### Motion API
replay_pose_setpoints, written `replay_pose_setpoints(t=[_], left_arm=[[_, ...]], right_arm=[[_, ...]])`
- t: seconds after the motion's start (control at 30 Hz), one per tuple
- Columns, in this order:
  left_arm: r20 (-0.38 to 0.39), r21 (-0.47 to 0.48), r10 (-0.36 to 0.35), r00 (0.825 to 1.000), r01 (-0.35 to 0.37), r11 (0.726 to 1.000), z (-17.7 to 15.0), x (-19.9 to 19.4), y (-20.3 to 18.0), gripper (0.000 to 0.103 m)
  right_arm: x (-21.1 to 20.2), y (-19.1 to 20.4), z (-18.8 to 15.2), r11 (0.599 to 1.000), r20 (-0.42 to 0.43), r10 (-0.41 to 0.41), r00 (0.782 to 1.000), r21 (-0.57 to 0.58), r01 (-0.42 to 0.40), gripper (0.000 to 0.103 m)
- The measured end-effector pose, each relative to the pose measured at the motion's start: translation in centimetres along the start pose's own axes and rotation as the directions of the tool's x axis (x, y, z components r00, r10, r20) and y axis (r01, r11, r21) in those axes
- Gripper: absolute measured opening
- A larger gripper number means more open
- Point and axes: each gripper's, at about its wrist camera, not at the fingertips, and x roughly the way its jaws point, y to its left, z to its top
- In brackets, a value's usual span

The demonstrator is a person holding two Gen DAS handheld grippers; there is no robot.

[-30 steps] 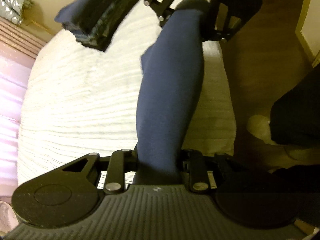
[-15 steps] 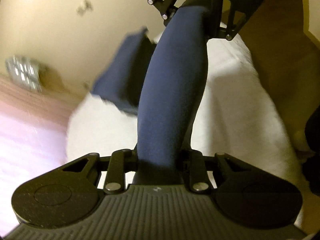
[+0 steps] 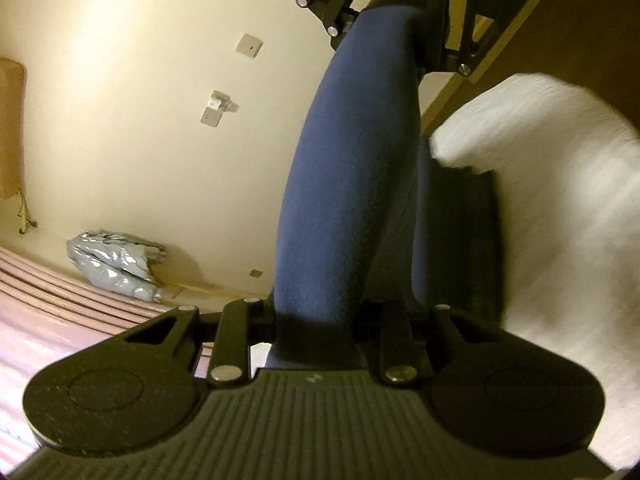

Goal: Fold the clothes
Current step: 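Lift the folded top with both grippers and carry it to the clothes stack, then lower the folded top onto the stack and open both grippers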

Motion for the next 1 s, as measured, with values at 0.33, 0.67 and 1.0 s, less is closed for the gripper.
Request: replay_pose_setpoints(t=[0.33,0.67,1.0], left_arm=[[-0.122,-0.036,0.075,0.990,-0.080,0.996,0.8,19.7,1.7,0.026],[-0.196,-0.010,-0.069,0.978,0.068,0.998,-2.8,26.7,-9.2,0.034],[-0.189,-0.006,-0.051,0.981,0.050,0.999,-3.2,22.5,-10.2,0.041]], right_arm=[[18.2,-5.5,-7.3,0.998,0.127,-0.034,0.991,-0.045,0.040,0.033],[27.6,6.7,-13.9,0.987,0.059,0.140,0.988,-0.085,-0.134,0.043],[25.9,7.1,-16.2,0.990,0.002,0.121,0.993,-0.067,-0.121,0.054]])
